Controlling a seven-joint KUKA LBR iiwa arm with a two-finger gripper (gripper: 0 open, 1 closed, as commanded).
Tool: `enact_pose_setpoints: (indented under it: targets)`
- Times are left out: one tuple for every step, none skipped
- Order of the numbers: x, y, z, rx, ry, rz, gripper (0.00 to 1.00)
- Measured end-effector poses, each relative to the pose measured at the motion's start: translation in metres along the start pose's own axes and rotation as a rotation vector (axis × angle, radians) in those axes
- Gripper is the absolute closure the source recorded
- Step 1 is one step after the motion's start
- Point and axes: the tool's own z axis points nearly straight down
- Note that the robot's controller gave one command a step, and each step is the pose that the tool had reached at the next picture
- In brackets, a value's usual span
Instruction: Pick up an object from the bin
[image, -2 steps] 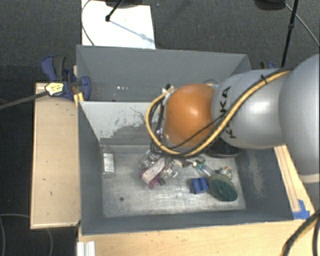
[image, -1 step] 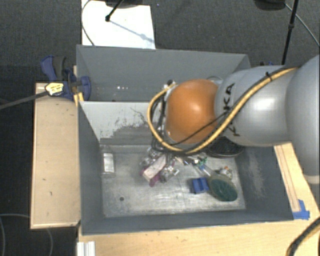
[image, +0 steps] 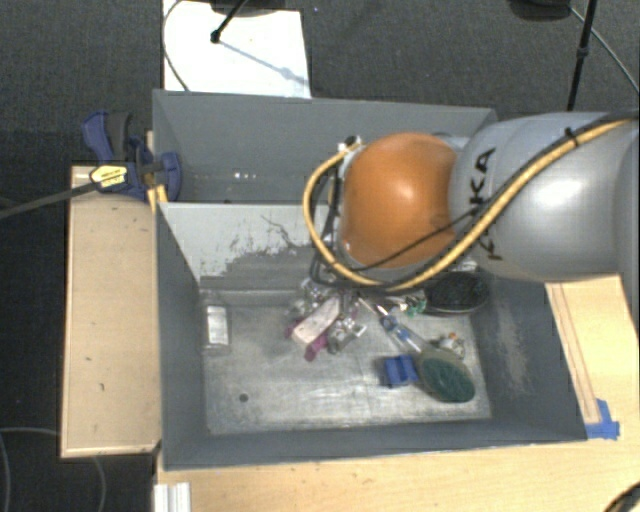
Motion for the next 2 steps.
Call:
enact_pose_setpoints:
  targets:
    - [-0.001,0.0,-0.002,-0.001,0.0,0.006,1.0]
    - [-0.001,0.0,-0.025,0.0,0.0,0.013,1.0]
